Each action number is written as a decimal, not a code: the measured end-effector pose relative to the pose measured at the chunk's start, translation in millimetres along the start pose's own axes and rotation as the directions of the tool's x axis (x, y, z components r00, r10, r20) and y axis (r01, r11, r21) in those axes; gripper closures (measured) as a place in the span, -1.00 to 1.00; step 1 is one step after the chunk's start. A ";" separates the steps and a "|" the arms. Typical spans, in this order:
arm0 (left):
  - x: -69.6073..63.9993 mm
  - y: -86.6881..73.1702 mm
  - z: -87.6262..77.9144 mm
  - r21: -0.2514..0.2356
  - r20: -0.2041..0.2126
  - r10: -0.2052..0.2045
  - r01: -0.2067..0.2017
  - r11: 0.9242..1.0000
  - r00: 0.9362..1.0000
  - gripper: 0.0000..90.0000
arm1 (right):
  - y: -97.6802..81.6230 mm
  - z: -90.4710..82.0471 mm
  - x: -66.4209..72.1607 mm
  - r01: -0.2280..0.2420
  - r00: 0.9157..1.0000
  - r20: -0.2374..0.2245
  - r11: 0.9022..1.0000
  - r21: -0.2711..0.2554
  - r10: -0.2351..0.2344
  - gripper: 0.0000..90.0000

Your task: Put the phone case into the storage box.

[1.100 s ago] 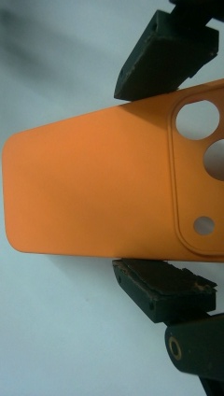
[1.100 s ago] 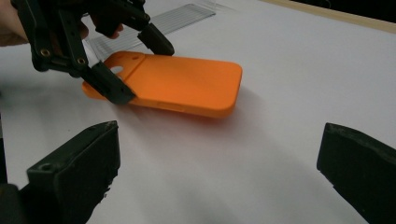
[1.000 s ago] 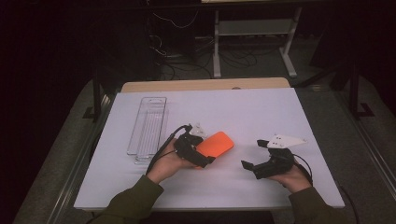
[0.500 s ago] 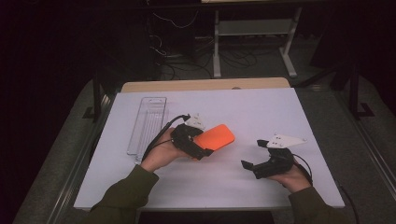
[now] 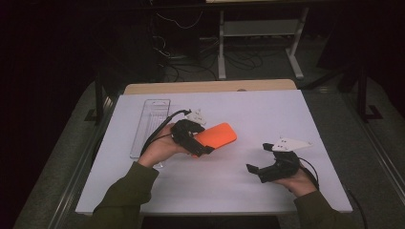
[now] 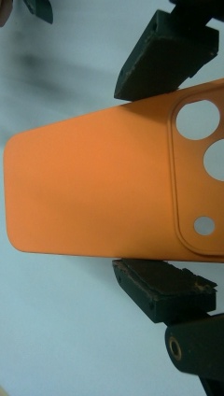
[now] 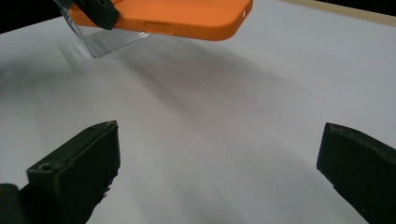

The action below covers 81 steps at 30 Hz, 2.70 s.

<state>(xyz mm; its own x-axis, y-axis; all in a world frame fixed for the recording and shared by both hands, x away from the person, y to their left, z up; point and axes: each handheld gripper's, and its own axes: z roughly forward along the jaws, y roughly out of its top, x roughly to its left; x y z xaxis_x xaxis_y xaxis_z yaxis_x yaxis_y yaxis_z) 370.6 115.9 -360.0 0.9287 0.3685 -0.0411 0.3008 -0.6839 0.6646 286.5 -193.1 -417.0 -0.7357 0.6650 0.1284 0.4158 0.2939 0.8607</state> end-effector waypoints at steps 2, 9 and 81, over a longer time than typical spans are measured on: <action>1.9 -1.5 -1.3 0.008 -0.004 -0.006 0.006 1.000 1.000 -0.66 | -0.3 0.4 0.2 -0.005 1.000 0.003 1.000 0.002 0.005 -1.00; 6.2 -4.6 -6.8 -0.006 0.010 -0.030 0.030 1.000 0.999 -0.66 | -0.1 2.3 1.0 -0.007 1.000 0.022 1.000 -0.002 0.007 -1.00; 3.8 -0.9 -13.6 -0.011 0.023 -0.051 0.051 0.999 0.998 -0.66 | 42.0 75.0 1.0 0.061 0.993 0.106 0.998 -0.014 -0.059 -1.00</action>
<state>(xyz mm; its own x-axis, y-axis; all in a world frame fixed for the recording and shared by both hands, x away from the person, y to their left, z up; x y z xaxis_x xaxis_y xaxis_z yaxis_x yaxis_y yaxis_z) 370.8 126.5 -350.6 0.9169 0.3884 -0.0919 0.3455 -0.6572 0.6699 343.3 -128.5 -417.7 -0.6979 0.7158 0.0243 0.3627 0.3240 0.8738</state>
